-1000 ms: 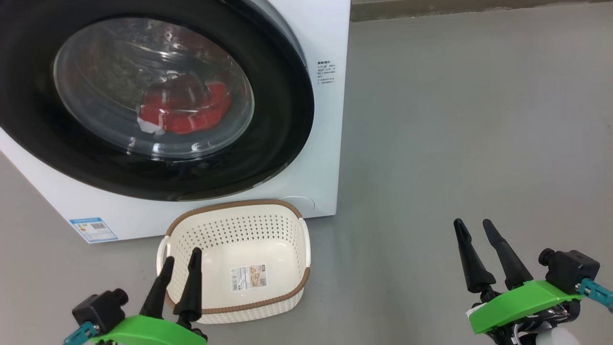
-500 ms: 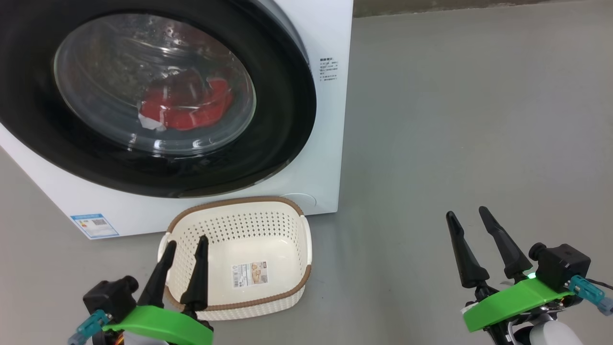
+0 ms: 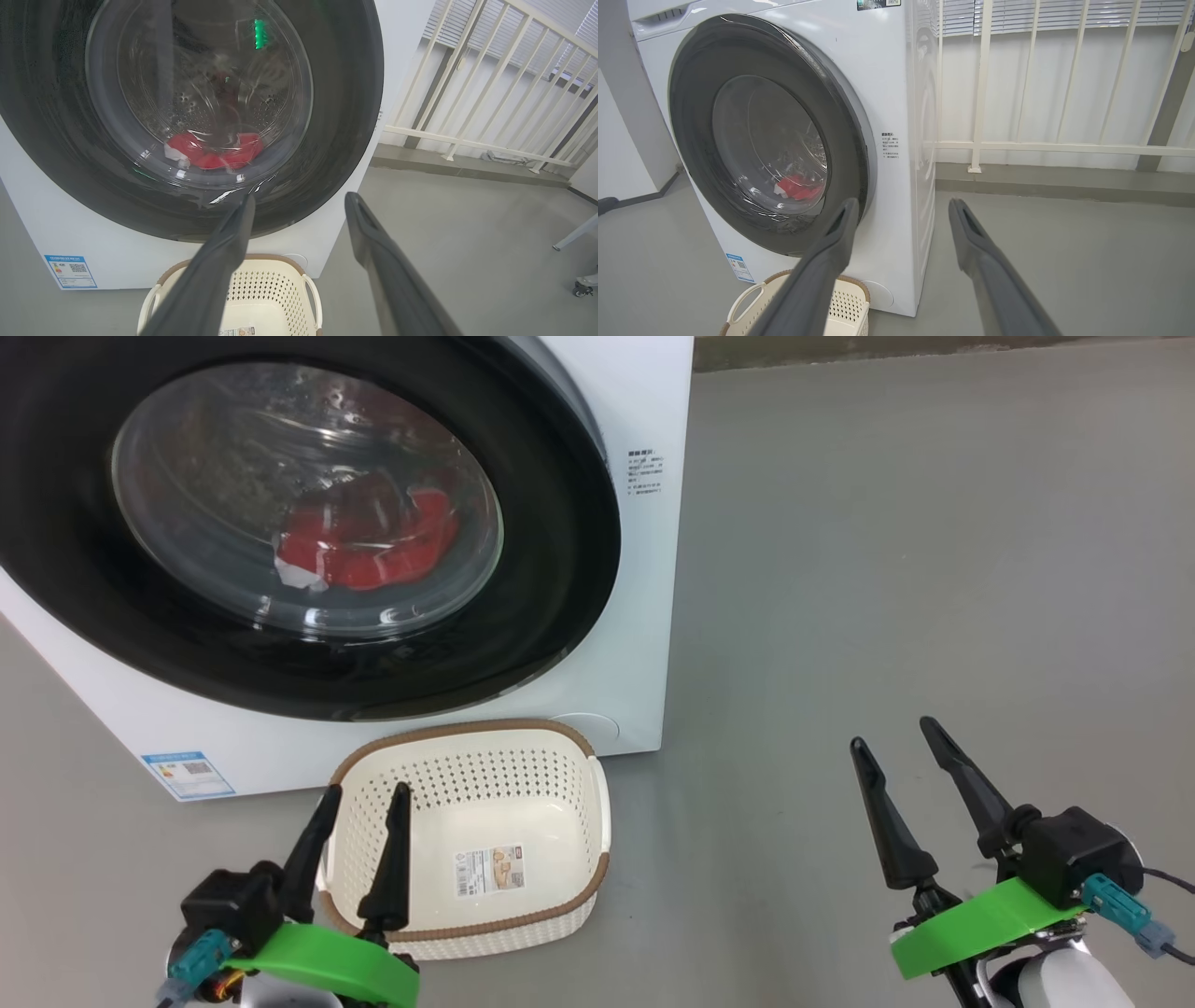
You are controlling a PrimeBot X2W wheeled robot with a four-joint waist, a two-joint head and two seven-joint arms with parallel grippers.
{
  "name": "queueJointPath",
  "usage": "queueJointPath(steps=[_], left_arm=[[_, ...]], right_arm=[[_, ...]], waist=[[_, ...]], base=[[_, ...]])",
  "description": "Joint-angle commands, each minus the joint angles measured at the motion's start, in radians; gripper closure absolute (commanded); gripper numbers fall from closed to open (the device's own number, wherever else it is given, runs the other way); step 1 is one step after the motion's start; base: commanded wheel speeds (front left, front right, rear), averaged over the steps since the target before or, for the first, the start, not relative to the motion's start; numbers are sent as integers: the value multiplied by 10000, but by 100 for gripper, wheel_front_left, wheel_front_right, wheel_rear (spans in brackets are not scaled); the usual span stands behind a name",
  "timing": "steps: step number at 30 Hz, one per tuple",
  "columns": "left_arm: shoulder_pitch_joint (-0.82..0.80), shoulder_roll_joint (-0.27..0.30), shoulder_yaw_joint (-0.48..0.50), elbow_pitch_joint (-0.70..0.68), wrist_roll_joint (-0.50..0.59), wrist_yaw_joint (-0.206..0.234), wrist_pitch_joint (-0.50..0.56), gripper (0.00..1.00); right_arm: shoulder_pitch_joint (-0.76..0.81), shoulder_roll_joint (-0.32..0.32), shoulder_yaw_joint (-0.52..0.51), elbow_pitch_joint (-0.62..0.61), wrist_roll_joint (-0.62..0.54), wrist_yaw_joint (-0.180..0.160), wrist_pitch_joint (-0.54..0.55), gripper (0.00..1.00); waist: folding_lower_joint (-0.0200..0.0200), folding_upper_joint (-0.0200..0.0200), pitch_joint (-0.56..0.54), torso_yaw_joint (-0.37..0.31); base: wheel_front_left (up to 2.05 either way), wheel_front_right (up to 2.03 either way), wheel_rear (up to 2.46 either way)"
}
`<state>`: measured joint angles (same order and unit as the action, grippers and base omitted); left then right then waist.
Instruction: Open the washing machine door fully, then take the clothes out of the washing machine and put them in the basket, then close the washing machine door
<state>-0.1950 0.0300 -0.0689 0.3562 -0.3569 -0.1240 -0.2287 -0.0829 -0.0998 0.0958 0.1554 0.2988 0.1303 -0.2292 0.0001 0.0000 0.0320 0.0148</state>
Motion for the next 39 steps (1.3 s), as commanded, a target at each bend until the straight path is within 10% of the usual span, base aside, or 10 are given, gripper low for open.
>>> queueJointPath(steps=[1, 26, 28, 29, 31, 39], left_arm=[[-441, 191, 231, -218, 312, -29, -151, 0], [-473, 202, 162, -417, 1062, 54, -331, 0], [-516, 202, 144, -435, 1062, 55, -331, 0], [-516, 202, 144, -435, 1062, 55, -331, 0], [-562, 202, 119, -447, 1065, 54, -331, 0], [-763, 202, 52, -701, 981, 87, -331, 0]], right_arm=[[-449, -144, 260, -353, -304, 4, -146, 0], [-463, -151, 240, -351, -963, 4, -325, 1], [-519, -175, 244, -337, -913, 4, -325, 53], [-519, -175, 244, -337, -913, 4, -325, 53], [-579, -205, 254, -246, -787, 4, -325, 100], [-1101, -89, -86, 337, 383, 4, -325, 100]], waist=[[-1, 0, 2, 0], [-1, 0, 204, 44], [-1, 0, 297, 87], [-1, 0, 297, 87], [-1, 0, 390, 144], [-1, 0, 840, 378]], base=[[0, 0, 0], [0, 0, 0], [0, 0, 0], [0, 0, 0], [0, 0, 0], [0, 0, 0]])
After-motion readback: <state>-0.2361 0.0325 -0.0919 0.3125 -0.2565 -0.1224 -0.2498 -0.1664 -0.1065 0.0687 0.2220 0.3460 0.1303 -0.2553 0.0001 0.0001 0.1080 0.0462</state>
